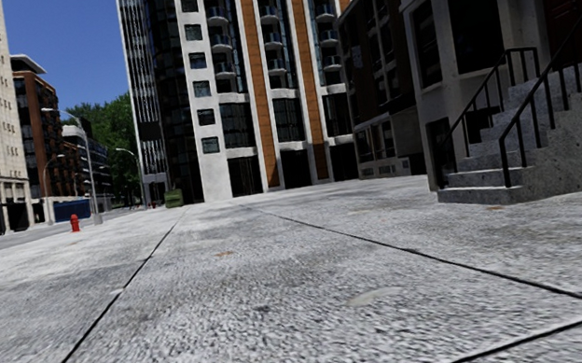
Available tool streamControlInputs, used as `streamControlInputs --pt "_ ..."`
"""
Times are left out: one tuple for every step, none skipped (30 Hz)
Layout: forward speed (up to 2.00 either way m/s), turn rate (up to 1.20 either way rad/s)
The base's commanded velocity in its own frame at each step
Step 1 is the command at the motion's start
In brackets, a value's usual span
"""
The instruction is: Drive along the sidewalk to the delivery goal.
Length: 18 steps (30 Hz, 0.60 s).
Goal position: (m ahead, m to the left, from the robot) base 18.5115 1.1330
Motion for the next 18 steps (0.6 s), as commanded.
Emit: streamControlInputs --pt "2.0 0.0" --pt "2.0 0.0" --pt "2.0 0.0" --pt "2.0 0.0" --pt "2.0 0.0" --pt "2.0 0.0" --pt "2.0 0.0" --pt "2.0 0.0" --pt "2.0 0.0" --pt "2.0 0.0" --pt "2.0 0.0" --pt "2.0 0.0" --pt "2.0 0.0" --pt "2.0 0.0" --pt "2.0 0.0" --pt "2.0 0.0" --pt "2.0 0.0" --pt "2.0 0.0"
